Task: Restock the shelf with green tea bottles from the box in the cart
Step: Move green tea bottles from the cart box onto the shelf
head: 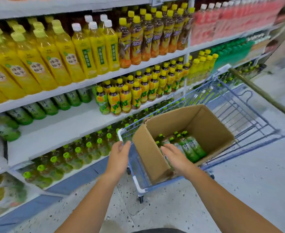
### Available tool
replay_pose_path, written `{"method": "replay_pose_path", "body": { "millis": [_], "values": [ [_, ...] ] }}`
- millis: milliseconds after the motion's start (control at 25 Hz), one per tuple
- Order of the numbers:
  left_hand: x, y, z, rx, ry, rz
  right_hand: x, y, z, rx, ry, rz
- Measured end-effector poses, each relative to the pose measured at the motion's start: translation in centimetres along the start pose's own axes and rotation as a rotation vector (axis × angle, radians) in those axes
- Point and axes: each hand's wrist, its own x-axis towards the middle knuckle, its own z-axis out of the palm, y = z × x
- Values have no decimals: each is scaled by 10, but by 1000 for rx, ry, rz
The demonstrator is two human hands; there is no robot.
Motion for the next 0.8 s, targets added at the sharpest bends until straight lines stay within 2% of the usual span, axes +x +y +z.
{"method": "replay_pose_path", "body": {
  "millis": [160,320,520,680,800],
  "values": [
    [-1,14,62,-16,-88,-62,13,24,-60,-19,2,69],
    [26,25,114,1,-199,-91,35,38,-105,-9,82,142],
    [83,24,180,143,-338,-133,59,65,-151,-5,200,237],
    [116,18,213,220,-373,-223,93,89,-181,-78,161,311],
    [144,4,239,236,-320,-297,135,108,-199,-201,79,359]
  ]
}}
